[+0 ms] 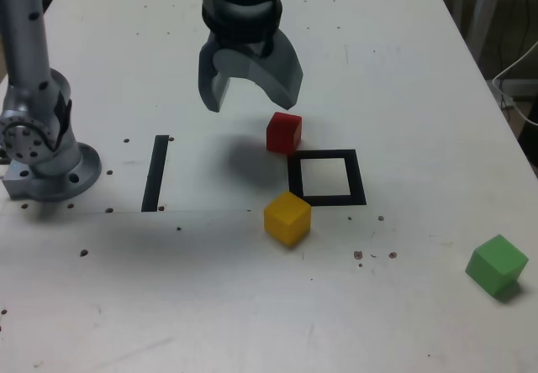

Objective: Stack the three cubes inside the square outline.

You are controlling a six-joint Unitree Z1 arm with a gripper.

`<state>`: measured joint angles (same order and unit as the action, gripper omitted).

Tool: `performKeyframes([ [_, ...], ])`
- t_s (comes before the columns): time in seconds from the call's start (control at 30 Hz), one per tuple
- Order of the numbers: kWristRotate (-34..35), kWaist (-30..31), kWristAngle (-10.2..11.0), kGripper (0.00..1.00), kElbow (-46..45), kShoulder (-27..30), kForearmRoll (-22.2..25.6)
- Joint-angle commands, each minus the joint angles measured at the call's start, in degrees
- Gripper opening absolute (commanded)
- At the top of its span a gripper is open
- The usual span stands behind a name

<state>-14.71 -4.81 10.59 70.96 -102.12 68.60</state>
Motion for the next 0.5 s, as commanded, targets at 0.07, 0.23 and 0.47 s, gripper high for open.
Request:
performKeyframes([
  [0.07,-0.1,-0.7,0.1,0.93,0.2,-1.6,-0.4],
  [0.23,-0.1,-1.4,-0.1,0.91,0.8,-4.5,-1.3],
  [0.47,-0.1,-1.3,-0.1,0.89,2.7,-7.5,-2.1],
])
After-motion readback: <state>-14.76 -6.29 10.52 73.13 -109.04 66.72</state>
